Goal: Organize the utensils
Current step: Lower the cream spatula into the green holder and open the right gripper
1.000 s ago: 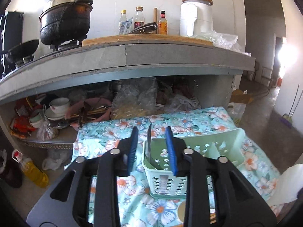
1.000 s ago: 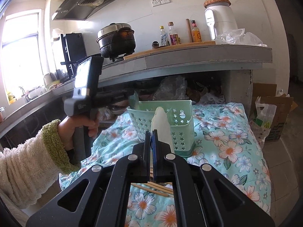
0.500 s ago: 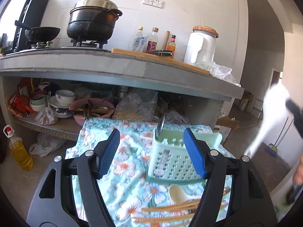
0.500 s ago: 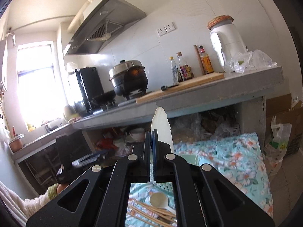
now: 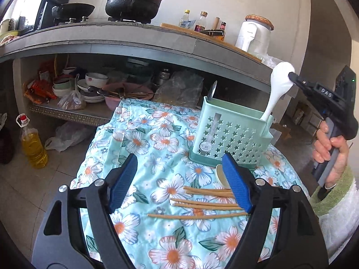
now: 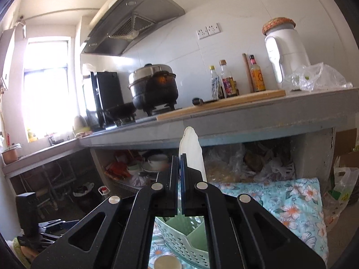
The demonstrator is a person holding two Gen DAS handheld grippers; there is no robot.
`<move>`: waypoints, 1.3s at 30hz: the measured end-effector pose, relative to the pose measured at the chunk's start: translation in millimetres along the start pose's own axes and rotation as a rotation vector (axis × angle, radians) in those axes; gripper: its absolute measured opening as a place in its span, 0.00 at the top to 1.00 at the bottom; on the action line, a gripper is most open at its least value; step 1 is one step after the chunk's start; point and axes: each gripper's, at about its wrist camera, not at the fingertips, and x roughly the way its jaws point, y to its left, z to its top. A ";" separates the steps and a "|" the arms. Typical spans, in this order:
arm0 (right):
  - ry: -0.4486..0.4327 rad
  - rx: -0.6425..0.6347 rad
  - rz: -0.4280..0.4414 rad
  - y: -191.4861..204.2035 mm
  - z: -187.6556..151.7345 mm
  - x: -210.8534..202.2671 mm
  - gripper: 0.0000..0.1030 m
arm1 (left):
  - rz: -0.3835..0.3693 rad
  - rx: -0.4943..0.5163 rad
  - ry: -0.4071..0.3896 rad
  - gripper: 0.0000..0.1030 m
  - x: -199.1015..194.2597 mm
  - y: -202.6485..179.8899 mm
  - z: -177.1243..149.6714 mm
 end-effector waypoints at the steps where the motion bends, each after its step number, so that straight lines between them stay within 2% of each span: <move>1: 0.020 0.008 -0.005 -4.0 -6.9 4.8 0.98 | -0.001 0.004 0.004 0.28 -0.6 0.6 -2.3; 9: 0.156 0.035 -0.034 -19.3 -48.4 23.7 0.97 | -0.014 0.018 0.012 0.27 0.8 -3.5 -11.2; 18: 0.183 0.013 -0.067 -16.3 -53.1 11.7 0.95 | -0.028 0.007 0.020 0.27 4.7 -3.1 -13.7; 20: 0.184 0.013 -0.076 -16.2 -53.8 6.7 0.89 | -0.030 0.009 0.020 0.27 5.3 -3.5 -13.8; 22: 0.176 0.013 -0.088 -16.0 -52.4 1.8 0.73 | -0.031 0.009 0.022 0.27 6.3 -3.8 -14.3; 23: 0.168 0.012 -0.090 -15.3 -51.9 -1.5 0.72 | -0.031 0.008 0.024 0.27 6.9 -3.9 -14.6; 36: 0.154 0.039 -0.077 -8.3 -50.2 -32.6 0.70 | -0.035 0.005 0.028 0.27 8.2 -4.9 -15.5; 39: 0.170 0.051 -0.062 -4.3 -56.4 -42.4 0.61 | -0.035 0.006 0.026 0.27 8.4 -5.0 -15.7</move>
